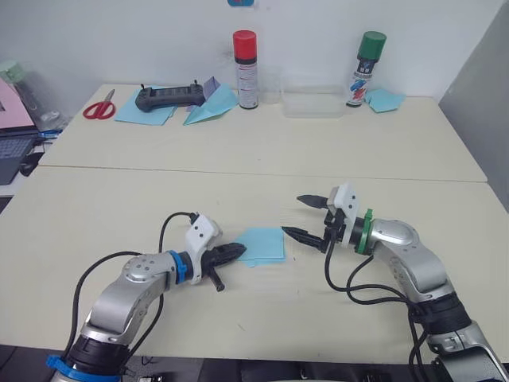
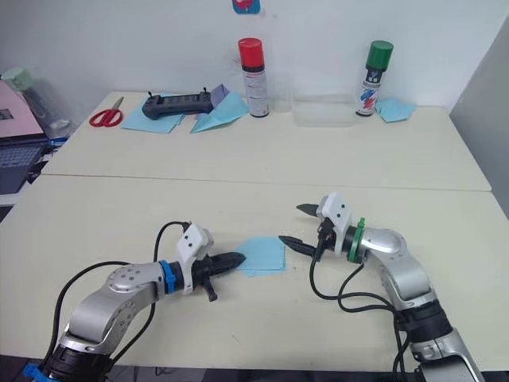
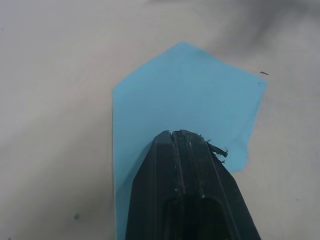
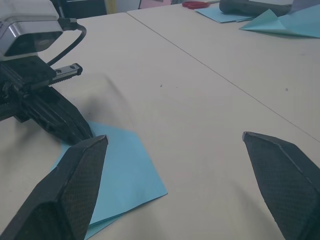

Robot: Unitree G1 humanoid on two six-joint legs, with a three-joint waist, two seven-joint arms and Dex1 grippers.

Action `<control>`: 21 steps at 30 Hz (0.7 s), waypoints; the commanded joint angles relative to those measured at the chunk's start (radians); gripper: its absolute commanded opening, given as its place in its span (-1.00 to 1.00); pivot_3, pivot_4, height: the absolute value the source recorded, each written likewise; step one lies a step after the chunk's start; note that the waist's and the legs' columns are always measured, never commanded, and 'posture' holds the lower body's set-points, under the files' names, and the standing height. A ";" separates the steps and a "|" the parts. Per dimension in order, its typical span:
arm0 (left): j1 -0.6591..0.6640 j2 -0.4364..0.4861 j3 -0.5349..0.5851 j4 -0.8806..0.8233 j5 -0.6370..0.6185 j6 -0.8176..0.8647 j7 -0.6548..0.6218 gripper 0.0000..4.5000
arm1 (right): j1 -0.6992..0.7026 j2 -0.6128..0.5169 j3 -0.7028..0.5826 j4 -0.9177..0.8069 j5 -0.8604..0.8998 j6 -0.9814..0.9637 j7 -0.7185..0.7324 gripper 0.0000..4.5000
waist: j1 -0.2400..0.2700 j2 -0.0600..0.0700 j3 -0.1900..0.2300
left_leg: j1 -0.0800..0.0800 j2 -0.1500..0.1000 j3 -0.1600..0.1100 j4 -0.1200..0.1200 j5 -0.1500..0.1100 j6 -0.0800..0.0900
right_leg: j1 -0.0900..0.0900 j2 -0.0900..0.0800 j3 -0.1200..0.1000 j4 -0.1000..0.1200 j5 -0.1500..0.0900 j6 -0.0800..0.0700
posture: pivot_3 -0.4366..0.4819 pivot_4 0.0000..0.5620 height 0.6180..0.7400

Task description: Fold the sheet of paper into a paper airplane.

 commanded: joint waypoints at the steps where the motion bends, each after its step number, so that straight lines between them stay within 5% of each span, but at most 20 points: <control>1: 0.039 0.004 -0.031 -0.021 0.015 -0.005 -0.017 -0.99 | 0.003 -0.006 -0.030 -0.056 0.051 0.105 -0.010 1.00 | 0.000 0.000 0.000 | 0.000 0.000 0.000 0.000 0.000 0.000 | 0.000 0.000 0.000 0.000 0.000 0.000 | -0.05 -0.47 1.00; 13: 0.127 0.075 -0.003 -0.028 0.035 -0.084 -0.055 -0.99 | -0.153 -0.015 -0.156 -0.058 0.367 0.931 -0.118 1.00 | -0.005 0.001 -0.001 | 0.001 0.000 0.000 0.000 0.000 0.000 | 0.000 0.000 0.000 0.000 0.000 0.000 | -0.05 -0.47 1.00; 21: 0.103 0.059 -0.037 0.024 0.065 -0.117 -0.060 -0.99 | -0.239 0.088 -0.181 0.029 0.372 1.158 -0.231 1.00 | -0.005 0.002 -0.002 | 0.001 0.000 0.001 0.000 0.000 0.000 | 0.000 0.000 0.001 0.000 0.000 0.000 | -0.05 -0.47 1.00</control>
